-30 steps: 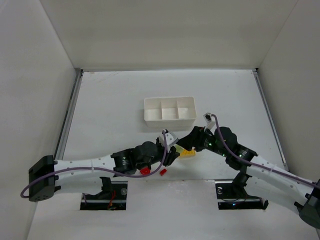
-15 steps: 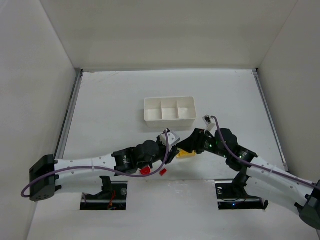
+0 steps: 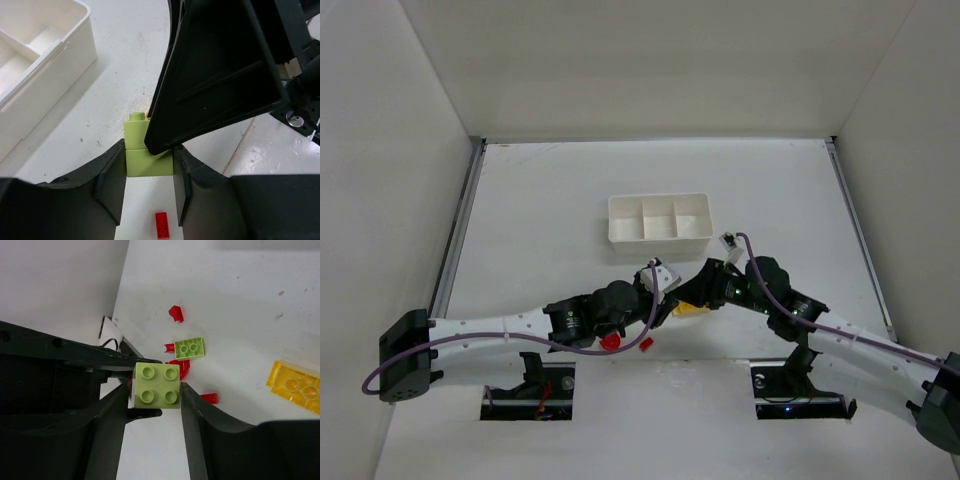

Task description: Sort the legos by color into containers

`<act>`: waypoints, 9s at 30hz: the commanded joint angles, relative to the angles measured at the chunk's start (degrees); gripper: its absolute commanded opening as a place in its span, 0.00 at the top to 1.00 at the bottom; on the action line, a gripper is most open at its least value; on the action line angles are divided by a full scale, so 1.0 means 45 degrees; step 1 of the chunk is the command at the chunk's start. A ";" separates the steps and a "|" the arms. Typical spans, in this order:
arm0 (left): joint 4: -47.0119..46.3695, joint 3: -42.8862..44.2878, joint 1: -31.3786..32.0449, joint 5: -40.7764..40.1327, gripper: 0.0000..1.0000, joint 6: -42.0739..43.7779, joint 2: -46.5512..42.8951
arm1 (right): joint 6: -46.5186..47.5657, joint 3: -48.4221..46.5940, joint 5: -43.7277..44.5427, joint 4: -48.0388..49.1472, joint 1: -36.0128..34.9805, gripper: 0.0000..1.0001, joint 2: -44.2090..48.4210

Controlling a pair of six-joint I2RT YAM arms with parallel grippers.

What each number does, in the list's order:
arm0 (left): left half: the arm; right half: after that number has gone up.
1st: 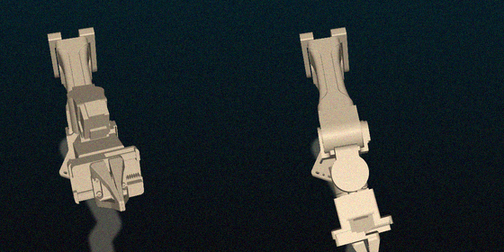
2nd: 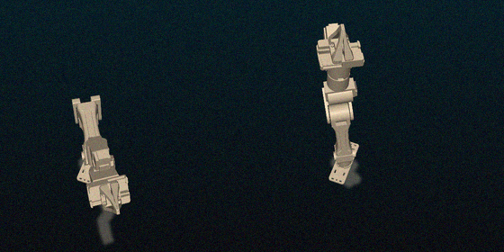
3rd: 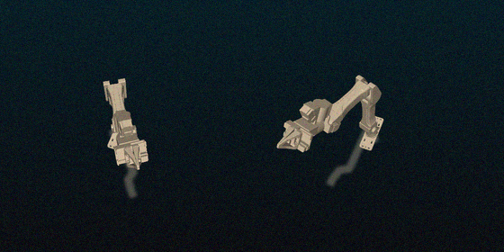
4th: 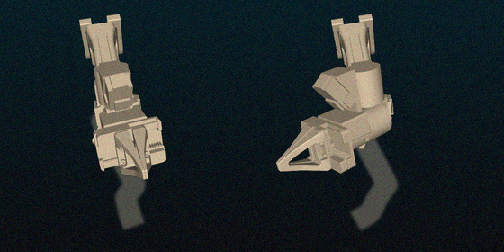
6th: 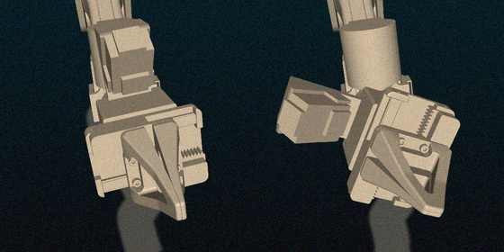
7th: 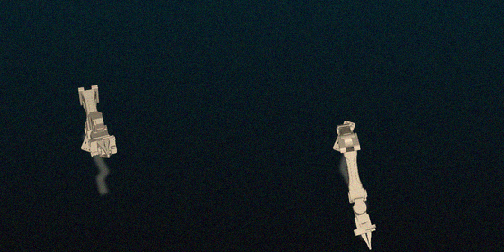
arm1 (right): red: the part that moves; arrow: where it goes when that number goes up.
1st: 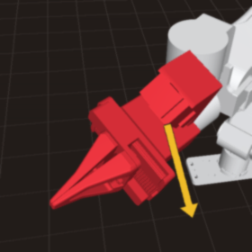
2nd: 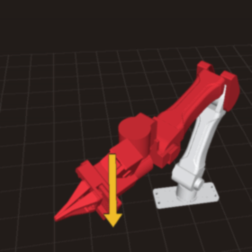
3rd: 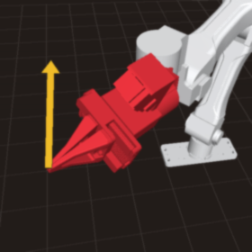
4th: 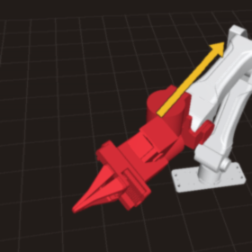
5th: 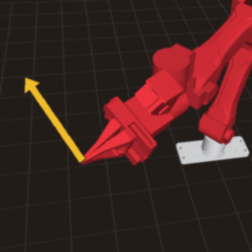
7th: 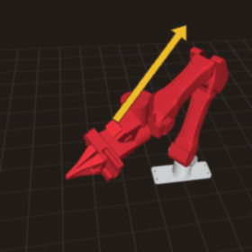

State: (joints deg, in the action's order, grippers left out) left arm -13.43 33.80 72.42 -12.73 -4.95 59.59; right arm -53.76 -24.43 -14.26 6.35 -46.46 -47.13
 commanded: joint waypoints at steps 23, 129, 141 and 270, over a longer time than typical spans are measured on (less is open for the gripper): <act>-0.3357 -0.1396 0.0107 -0.1077 0.43 -0.0520 -0.1387 | -0.2388 0.0722 0.1196 0.2417 0.0529 0.67 0.1256; -0.7132 -0.0851 0.2353 0.1111 0.72 0.1275 0.0508 | -0.5633 -0.0724 -0.6478 0.5913 0.3010 0.65 -0.1927; -0.7113 -0.2783 0.0306 0.2771 0.46 -0.0204 -0.3649 | -0.5554 -0.0939 -0.7007 0.6792 0.2990 0.65 -0.2748; -0.7250 -0.2101 -0.6046 0.3923 0.58 -1.5580 -0.1524 | -0.6414 -0.0959 -0.3374 0.9410 0.2463 0.68 -0.4194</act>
State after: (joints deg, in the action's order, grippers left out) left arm -42.52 24.36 45.63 4.91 -74.74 53.80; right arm -83.18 -29.06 -29.15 45.67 -35.33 -67.11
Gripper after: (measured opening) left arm 0.430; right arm 0.426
